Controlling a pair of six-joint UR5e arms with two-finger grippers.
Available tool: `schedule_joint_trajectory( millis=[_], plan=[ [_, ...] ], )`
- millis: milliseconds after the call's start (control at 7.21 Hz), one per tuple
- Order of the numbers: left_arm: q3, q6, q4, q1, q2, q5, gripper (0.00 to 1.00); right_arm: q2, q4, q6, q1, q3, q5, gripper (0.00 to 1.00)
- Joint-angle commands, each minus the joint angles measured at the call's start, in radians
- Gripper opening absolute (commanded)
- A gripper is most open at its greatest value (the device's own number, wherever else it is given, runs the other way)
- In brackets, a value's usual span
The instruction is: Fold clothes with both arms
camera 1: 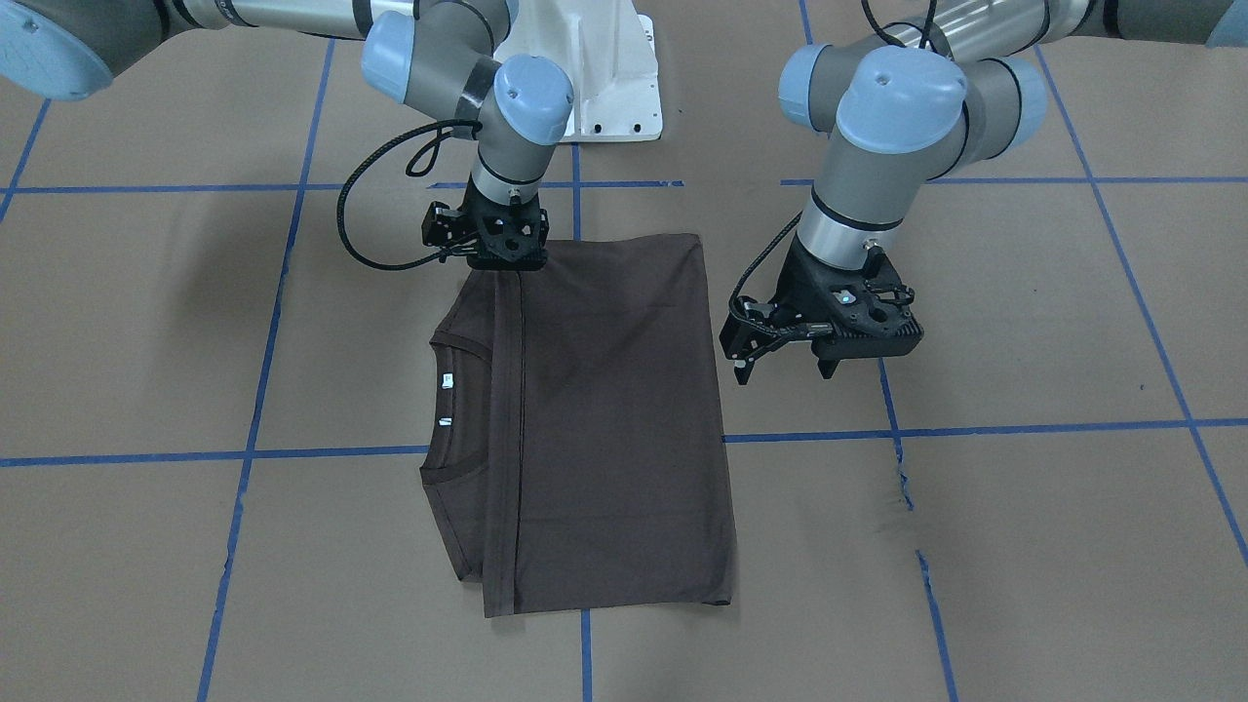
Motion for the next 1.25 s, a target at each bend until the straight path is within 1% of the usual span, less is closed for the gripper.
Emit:
schedule_joint_trajectory(
  millis=[0, 139, 277, 416, 555, 693, 970, 1109],
  plan=[
    [0.001, -0.004, -0.003, 0.003, -0.007, 0.000, 1.00, -0.062, -0.004, -0.012, 0.016, 0.041, -0.001, 1.00],
    [0.001, -0.016, -0.003, 0.009, -0.009, 0.000, 1.00, -0.090, -0.004, -0.012, 0.022, 0.050, -0.004, 1.00],
    [0.000, -0.018, -0.003, 0.009, -0.009, 0.000, 1.00, -0.131, -0.005, -0.046, 0.042, 0.112, -0.001, 1.00],
    [0.001, -0.018, -0.004, 0.009, -0.009, 0.000, 1.00, -0.125, -0.016, -0.075, 0.057, 0.151, 0.001, 1.00],
    [0.001, -0.015, -0.004, 0.009, -0.009, 0.000, 1.00, -0.101, -0.001, -0.077, 0.056, 0.147, -0.002, 1.00],
    [0.001, -0.012, -0.004, 0.009, -0.006, 0.000, 1.00, -0.051, 0.013, -0.077, 0.053, 0.119, -0.004, 1.00],
    [0.003, -0.010, -0.017, 0.009, -0.004, 0.000, 1.00, 0.064, 0.100, -0.061, 0.028, -0.023, -0.005, 1.00],
    [0.003, -0.009, -0.018, 0.009, -0.002, 0.000, 1.00, 0.077, 0.102, -0.060, 0.010, -0.058, -0.009, 1.00]
  ],
)
